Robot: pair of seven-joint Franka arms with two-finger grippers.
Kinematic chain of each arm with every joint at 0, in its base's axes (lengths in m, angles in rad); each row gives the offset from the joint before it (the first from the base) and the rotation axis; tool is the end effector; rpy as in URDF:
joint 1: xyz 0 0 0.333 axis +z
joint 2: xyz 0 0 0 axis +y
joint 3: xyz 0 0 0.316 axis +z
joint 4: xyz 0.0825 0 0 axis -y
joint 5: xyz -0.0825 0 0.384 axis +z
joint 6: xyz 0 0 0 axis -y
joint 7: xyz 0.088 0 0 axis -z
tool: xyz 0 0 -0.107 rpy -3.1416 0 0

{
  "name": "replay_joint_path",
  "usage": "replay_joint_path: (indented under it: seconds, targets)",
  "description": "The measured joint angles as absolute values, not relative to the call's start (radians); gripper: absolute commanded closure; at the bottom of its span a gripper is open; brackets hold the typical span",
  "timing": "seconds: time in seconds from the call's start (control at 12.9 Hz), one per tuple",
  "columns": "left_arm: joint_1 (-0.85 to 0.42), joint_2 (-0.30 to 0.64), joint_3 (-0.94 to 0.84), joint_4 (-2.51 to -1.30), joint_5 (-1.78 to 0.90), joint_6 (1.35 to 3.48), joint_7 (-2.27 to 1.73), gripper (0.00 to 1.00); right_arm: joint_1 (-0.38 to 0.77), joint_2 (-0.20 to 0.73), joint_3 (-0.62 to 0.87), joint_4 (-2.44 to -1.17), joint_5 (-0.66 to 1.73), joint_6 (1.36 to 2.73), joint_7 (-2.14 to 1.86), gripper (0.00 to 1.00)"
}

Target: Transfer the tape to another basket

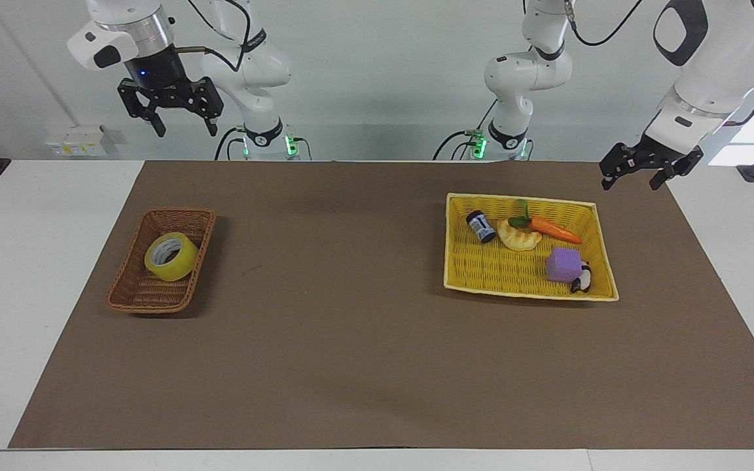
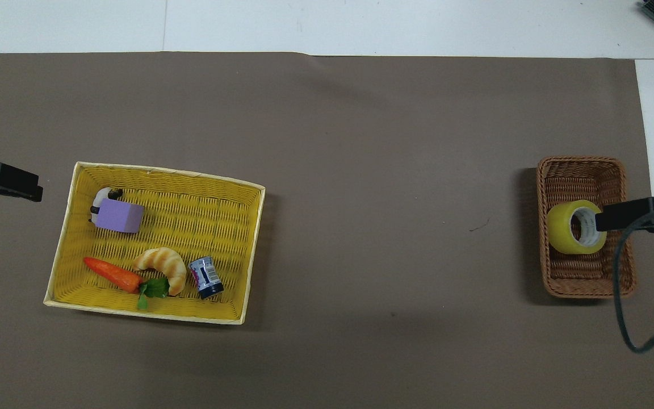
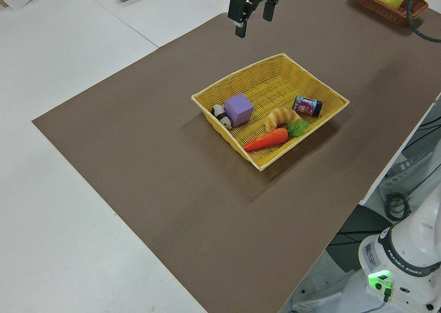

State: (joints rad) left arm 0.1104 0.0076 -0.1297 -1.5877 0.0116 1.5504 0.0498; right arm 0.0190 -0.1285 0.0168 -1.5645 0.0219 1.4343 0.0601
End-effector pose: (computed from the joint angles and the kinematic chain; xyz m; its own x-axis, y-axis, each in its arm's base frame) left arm 0.5538 -0.0092 0.6106 0.9966 -0.0688 -0.0453 -0.0693 -0.9976 -0.0084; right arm 0.4981 0.0211 0.6832 0.9998 -0.0214 -0.0029 -0.0215 -0.9996 -0.0194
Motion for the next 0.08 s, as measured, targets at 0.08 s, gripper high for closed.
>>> replay_joint_path:
  seconds: [0.08]
  targets:
    - [0.110, 0.008, -0.130, -1.588, 0.012, 1.550, 0.050, 0.00, 0.018, -0.131, 0.016, -1.566, 0.022, 1.432, 0.060, 0.00]
